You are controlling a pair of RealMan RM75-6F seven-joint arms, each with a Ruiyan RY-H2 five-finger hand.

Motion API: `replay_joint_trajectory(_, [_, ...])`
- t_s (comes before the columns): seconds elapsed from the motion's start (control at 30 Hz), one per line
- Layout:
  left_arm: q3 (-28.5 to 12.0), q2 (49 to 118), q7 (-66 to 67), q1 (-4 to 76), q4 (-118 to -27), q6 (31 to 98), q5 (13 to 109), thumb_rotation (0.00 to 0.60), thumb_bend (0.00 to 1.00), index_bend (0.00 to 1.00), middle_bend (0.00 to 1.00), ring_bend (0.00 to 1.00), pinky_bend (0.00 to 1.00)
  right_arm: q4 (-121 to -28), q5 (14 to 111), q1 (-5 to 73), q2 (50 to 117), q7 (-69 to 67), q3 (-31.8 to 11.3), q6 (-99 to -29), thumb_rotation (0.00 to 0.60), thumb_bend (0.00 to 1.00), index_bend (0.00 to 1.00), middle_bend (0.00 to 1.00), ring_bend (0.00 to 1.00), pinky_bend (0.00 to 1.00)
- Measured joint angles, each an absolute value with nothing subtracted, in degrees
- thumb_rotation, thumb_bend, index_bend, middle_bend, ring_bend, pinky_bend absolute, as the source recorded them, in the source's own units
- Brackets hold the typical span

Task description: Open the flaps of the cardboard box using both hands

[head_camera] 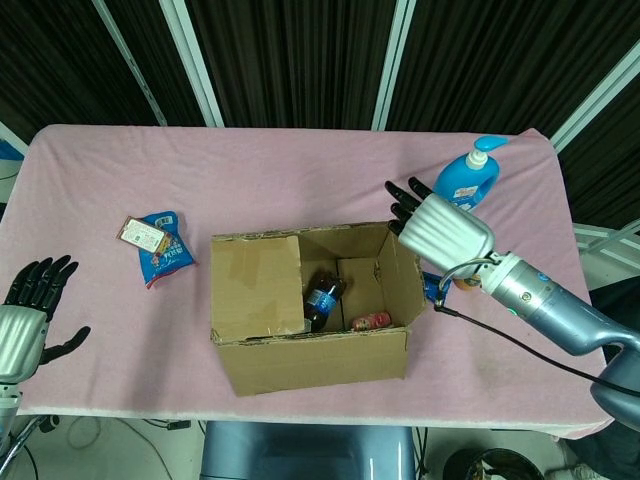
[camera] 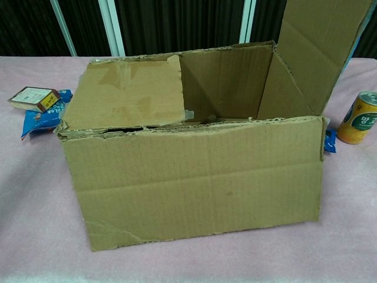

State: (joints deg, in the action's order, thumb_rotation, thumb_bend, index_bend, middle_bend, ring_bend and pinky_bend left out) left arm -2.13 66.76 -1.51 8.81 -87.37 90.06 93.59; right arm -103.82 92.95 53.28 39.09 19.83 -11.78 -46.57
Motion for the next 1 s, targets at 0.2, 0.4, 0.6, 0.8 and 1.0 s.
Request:
replay_joint_trajectory(0.2, [-2.14,66.8,-1.35,8.77,-87.3,90.07,93.6,0.6,0.17,0.0,0.04,0.0,0.07,-103.1,93.32,51.51,37.77,18.92,-11.15,-47.46,0.6,0.83,0.42,0.34,0.11,0.25])
replay_joint_trajectory(0.4, [-2.11,66.83,-1.17,8.78,-87.29,90.03,93.68,0.6,0.17,0.0,0.04,0.0,0.07,-101.49,94.03,50.04,37.48,18.32,-10.2,-47.83,0.6,0.83,0.42,0.33,0.11,0.25])
replay_joint_trajectory(0.6, [-2.07,66.9,-1.02,8.77,-87.25,89.87,93.6,0.6,0.17,0.0,0.04,0.0,0.07,-99.48,94.1,48.5,37.81,17.53,-9.37,-48.17,0.6,0.83,0.42,0.32,0.1,0.25])
replay_joint_trajectory(0.8, [-2.0,66.96,-0.72,8.78,-87.21,89.71,93.6,0.6,0.17,0.0,0.04,0.0,0.07,-97.82,94.21,47.04,39.2,17.33,-8.28,-48.47,0.6,0.78,0.4,0.32,0.1,0.25])
replay_joint_trajectory(1.0, [-2.06,67.0,-0.47,8.79,-87.1,89.53,93.39,0.6,0.17,0.0,0.04,0.0,0.07,-96.61,93.74,45.29,40.96,17.18,-7.59,-49.85,0.6,0.66,0.27,0.27,0.08,0.25])
